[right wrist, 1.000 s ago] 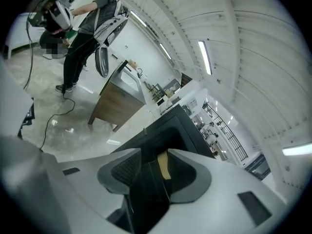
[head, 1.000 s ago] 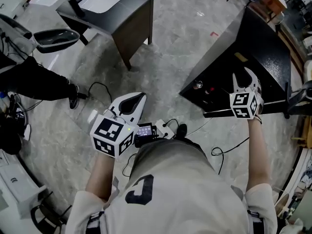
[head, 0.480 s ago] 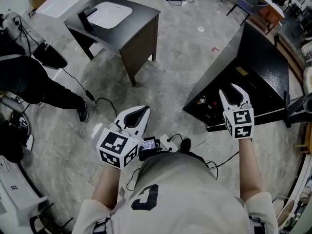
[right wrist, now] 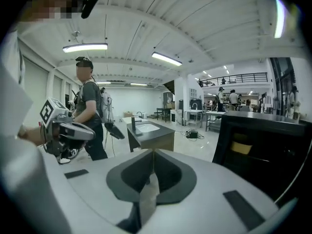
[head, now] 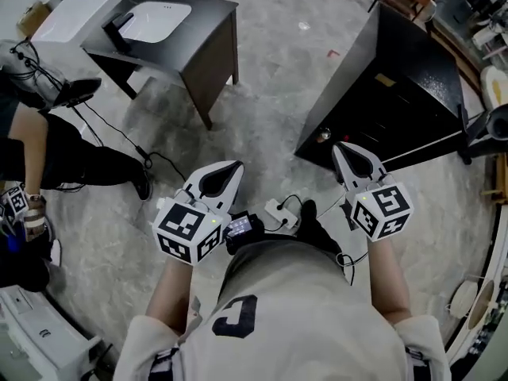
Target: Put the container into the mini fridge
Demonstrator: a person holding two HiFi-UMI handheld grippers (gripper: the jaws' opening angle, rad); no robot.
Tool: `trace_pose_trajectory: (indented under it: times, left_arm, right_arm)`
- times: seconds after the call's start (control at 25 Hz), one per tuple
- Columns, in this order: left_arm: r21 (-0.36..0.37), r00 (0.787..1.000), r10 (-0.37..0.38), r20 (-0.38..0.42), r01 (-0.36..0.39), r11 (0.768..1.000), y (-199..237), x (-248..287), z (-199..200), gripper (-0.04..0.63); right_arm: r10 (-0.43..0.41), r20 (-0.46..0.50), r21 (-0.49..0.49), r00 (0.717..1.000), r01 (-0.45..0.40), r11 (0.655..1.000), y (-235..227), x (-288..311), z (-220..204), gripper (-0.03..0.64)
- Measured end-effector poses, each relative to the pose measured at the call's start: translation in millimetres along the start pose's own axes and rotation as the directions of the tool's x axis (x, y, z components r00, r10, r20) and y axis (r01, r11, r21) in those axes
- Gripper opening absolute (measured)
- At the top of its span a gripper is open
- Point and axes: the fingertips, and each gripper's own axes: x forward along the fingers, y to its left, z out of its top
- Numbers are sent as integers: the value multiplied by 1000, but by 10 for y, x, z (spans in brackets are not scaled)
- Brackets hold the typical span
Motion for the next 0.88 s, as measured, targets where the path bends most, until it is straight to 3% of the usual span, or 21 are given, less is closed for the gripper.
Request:
trace_pose_trajectory:
  times: [0.2,0.48,0.88]
  left_arm:
    - [6,999,-47,-19,47,999,-94,4,-64,41]
    - [25,999,-48,-19,48,999,-309,19,-10,41]
    - [86,998,-52,-28,55,995,-1152,228,68,41]
  right_arm:
    - [-2,-34,26,999,3,1000,148,-181,-128,29]
    - [16,21,26,1000,-17,1000,185,-411,-41,29]
    - [-18,61,34,998,16,999,-254,-1197,-330,29]
